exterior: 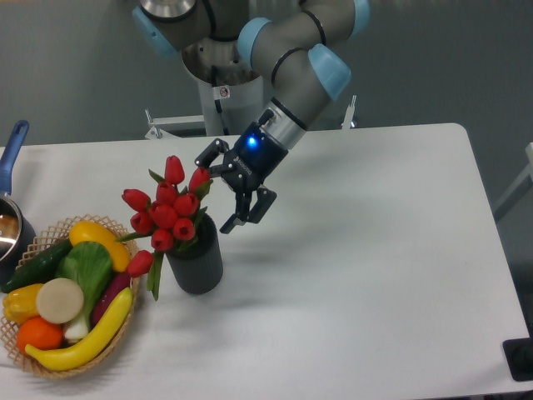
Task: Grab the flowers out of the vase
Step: 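Lower the open gripper to the tulip stems above the vase rim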
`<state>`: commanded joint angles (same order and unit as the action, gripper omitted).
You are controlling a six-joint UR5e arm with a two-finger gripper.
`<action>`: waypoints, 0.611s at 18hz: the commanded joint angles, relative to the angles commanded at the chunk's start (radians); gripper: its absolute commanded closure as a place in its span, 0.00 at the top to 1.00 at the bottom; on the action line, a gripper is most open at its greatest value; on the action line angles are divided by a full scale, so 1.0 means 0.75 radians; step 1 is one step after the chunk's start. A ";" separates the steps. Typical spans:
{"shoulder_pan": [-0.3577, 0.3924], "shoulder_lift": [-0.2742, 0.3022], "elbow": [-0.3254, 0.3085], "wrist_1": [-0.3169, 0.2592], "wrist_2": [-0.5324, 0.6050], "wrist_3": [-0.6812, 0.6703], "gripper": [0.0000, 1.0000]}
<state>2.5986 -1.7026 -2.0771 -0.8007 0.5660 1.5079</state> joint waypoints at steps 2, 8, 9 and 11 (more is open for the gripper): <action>-0.016 -0.018 0.006 0.000 0.000 -0.002 1.00; -0.037 -0.031 0.006 0.000 -0.006 -0.037 1.00; -0.037 -0.031 0.006 0.000 -0.006 -0.053 1.00; -0.045 -0.029 0.006 0.000 -0.008 -0.069 1.00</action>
<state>2.5649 -1.7242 -2.0724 -0.8007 0.5599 1.4558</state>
